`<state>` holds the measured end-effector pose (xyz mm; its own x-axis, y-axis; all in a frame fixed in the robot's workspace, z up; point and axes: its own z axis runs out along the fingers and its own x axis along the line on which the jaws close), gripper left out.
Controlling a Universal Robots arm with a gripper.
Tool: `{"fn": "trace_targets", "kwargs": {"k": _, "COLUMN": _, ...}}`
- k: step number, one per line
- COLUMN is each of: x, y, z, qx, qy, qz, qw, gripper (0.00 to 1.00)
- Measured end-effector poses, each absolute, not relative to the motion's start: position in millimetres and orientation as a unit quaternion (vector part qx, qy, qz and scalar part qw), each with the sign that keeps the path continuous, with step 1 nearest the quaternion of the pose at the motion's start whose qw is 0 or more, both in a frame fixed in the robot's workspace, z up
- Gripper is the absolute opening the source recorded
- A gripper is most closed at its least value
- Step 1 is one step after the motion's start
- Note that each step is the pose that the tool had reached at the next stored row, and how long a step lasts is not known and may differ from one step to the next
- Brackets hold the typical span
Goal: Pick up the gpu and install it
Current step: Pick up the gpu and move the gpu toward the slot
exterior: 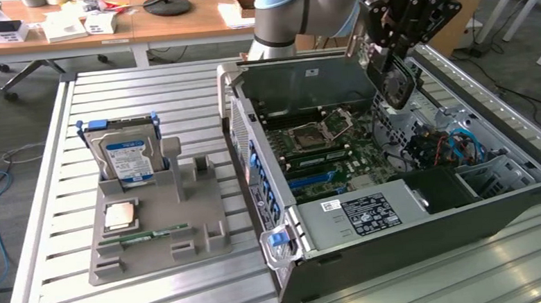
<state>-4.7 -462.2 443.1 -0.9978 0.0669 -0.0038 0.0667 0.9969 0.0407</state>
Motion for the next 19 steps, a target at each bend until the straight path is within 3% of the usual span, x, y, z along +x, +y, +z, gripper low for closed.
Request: {"fn": "trace_targets", "kwargs": {"k": 19, "x": 41.8, "y": -462.2, "z": 443.1, "qx": 0.029, "qy": 0.999, "qz": 0.021, "qw": 0.001, "gripper": 0.26}}
